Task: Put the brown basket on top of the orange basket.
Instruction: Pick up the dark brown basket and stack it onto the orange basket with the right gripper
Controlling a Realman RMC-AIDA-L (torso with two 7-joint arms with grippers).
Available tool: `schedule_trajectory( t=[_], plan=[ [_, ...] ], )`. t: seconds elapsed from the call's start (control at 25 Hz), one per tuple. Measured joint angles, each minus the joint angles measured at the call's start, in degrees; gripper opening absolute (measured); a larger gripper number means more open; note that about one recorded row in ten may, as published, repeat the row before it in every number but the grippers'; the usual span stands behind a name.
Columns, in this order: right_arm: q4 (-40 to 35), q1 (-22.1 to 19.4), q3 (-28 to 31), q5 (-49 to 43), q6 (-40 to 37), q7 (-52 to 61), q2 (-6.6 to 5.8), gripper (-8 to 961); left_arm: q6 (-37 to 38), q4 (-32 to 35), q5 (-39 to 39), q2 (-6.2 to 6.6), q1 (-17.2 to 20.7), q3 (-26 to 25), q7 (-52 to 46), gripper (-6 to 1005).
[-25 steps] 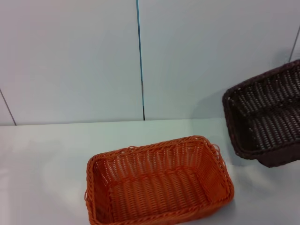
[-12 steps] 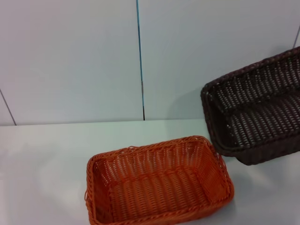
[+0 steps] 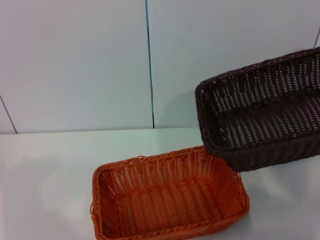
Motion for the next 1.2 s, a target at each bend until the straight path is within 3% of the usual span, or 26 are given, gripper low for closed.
schedule_trajectory(
  t=[1.12,1.2],
  plan=[
    [-7.45,-0.69,-1.61,10.75,-1.89,0.15,0.74,187,0.0,0.03,-0.01,-0.12,0.26,0.0,0.0,500],
    [-7.65,-0.9,-2.99,12.23,-1.34,0.03,1.38,187,0.0,0.01,-0.01,-0.12,0.26,0.0,0.0,500]
  ],
)
